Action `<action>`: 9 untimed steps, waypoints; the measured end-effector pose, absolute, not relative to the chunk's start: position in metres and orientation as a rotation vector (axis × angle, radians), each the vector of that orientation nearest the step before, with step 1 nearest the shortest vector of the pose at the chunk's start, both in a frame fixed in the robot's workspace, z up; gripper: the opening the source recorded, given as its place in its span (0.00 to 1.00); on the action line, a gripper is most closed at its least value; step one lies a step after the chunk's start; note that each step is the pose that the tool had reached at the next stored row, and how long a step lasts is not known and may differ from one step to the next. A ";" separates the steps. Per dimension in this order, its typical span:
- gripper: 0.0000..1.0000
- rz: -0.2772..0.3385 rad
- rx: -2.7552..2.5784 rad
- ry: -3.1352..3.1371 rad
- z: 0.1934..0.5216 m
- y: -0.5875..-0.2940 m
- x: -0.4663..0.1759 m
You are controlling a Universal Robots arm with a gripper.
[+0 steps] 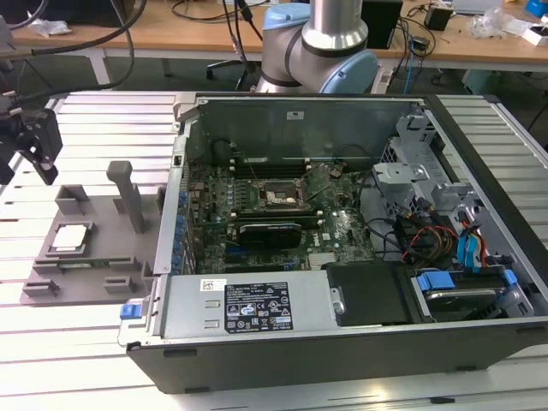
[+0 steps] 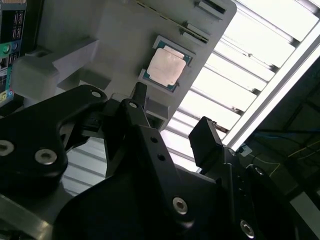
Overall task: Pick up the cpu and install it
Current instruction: 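Pick up the cpu and move it towards the insertion slot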
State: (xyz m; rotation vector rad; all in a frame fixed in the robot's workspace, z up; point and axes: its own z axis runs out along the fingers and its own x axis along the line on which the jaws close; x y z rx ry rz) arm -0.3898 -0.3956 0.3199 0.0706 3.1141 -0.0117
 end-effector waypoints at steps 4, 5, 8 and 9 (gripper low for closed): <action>0.62 -0.019 0.063 3.114 0.312 -0.396 -0.387; 0.62 -0.023 0.043 3.114 0.310 -0.395 -0.386; 0.62 -0.033 -0.002 3.114 0.308 -0.396 -0.385; 0.62 -0.034 -0.002 3.115 0.307 -0.395 -0.384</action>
